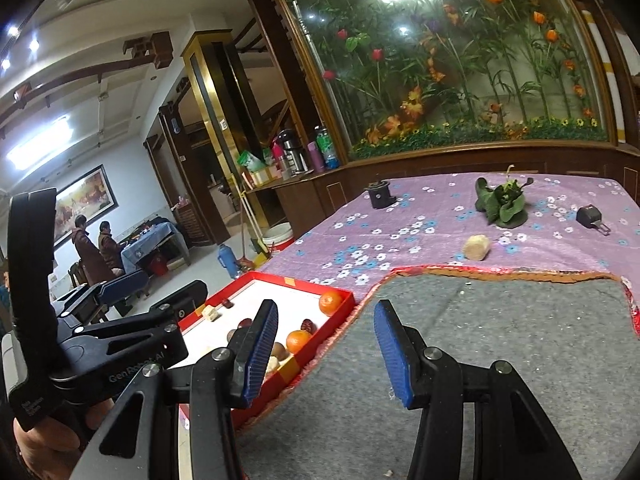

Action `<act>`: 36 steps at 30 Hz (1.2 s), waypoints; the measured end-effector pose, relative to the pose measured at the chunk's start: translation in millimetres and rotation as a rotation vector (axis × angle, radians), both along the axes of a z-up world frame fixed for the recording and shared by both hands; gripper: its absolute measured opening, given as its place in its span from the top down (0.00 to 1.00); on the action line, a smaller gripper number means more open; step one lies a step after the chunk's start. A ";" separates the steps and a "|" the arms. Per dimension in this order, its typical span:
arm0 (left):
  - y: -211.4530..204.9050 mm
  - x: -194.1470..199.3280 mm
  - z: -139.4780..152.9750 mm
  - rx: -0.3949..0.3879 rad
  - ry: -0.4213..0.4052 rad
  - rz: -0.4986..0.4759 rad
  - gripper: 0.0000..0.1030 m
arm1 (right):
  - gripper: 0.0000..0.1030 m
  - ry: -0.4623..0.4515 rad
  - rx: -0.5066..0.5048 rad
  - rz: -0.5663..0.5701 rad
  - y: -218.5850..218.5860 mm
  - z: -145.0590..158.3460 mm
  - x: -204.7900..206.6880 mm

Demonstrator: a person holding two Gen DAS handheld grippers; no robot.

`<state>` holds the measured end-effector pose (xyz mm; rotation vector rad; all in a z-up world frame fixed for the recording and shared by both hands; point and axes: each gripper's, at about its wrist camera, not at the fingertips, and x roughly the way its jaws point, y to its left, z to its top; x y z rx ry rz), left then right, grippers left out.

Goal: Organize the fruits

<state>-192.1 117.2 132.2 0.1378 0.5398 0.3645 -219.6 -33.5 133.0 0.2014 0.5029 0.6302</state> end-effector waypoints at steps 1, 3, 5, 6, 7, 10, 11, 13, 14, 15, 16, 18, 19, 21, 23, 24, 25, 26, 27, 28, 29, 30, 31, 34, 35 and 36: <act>-1.0 -0.5 0.9 -0.002 -0.001 -0.002 0.22 | 0.53 -0.002 0.000 -0.006 -2.0 0.2 0.4; -3.2 -0.9 3.0 -0.006 -0.005 -0.008 0.22 | 0.53 -0.004 0.001 -0.013 -5.0 0.1 1.2; -4.2 -2.0 4.4 -0.006 -0.008 -0.011 0.22 | 0.53 -0.004 0.005 -0.020 -7.9 -0.1 3.0; -4.9 -2.3 4.9 -0.006 -0.010 -0.013 0.22 | 0.53 -0.001 0.008 -0.022 -9.0 -0.5 3.6; -5.6 -2.7 5.6 -0.005 -0.012 -0.014 0.22 | 0.53 0.000 0.010 -0.024 -9.8 -0.4 4.1; -6.1 -3.0 6.2 -0.005 -0.014 -0.017 0.22 | 0.53 0.008 0.016 -0.029 -11.1 -1.1 7.8; -6.2 -3.0 6.1 -0.004 -0.014 -0.015 0.22 | 0.53 0.009 0.017 -0.029 -10.9 -1.2 8.3; -6.4 -3.0 6.0 -0.001 -0.014 -0.013 0.22 | 0.53 0.012 0.016 -0.031 -11.1 -2.0 9.2; -6.3 -2.9 5.9 -0.001 -0.014 -0.013 0.22 | 0.53 0.011 0.017 -0.033 -11.8 -1.8 9.4; -6.3 -2.7 5.7 -0.001 -0.014 -0.012 0.22 | 0.53 0.011 0.021 -0.033 -12.1 -2.1 9.5; -5.9 -2.3 5.3 -0.001 -0.013 -0.009 0.22 | 0.53 0.011 0.021 -0.033 -11.5 -1.9 8.1; -4.4 -1.2 4.5 -0.006 -0.010 -0.004 0.22 | 0.53 0.012 0.015 -0.031 -10.3 -2.2 7.7; -3.3 -0.9 4.2 -0.008 -0.009 -0.002 0.22 | 0.53 0.012 0.010 -0.028 -8.3 -2.7 6.9; 0.6 -0.2 3.0 -0.012 -0.007 0.002 0.22 | 0.53 0.017 -0.001 -0.019 -4.1 -4.7 6.5; 3.5 0.5 2.1 -0.017 -0.005 0.007 0.22 | 0.53 0.019 -0.007 -0.013 -0.3 -6.1 5.5; 5.4 0.4 1.8 -0.022 -0.003 0.010 0.22 | 0.53 0.020 -0.010 -0.009 1.5 -6.9 5.3; 7.6 0.6 1.4 -0.029 0.000 0.007 0.22 | 0.53 0.020 -0.013 -0.006 3.4 -7.4 5.2; 9.5 0.5 0.8 -0.036 0.002 0.005 0.22 | 0.53 0.019 -0.018 -0.004 5.1 -7.9 5.1; 11.2 0.6 0.5 -0.041 0.003 0.005 0.22 | 0.53 0.016 -0.024 -0.003 7.1 -8.6 5.0; 13.5 0.4 -0.1 -0.043 0.005 0.017 0.22 | 0.53 0.014 -0.027 -0.003 8.4 -8.9 5.2; 15.1 0.3 -0.5 -0.043 0.006 0.026 0.22 | 0.53 0.012 -0.031 -0.002 9.7 -9.3 5.0; 16.4 0.0 -1.0 -0.044 0.005 0.030 0.22 | 0.53 0.011 -0.037 0.000 11.7 -10.1 5.0; 18.7 -0.4 -1.7 -0.049 0.003 0.030 0.22 | 0.53 0.011 -0.042 0.001 12.7 -10.7 5.9; 21.7 -2.0 -2.0 -0.052 -0.009 0.025 0.22 | 0.53 0.011 -0.054 0.004 17.3 -11.9 5.9; 22.8 -2.3 -2.2 -0.052 -0.009 0.027 0.22 | 0.53 0.012 -0.055 0.006 18.4 -12.3 6.4; 23.5 -2.3 -2.5 -0.054 -0.008 0.026 0.22 | 0.53 0.012 -0.056 0.008 19.7 -12.5 6.6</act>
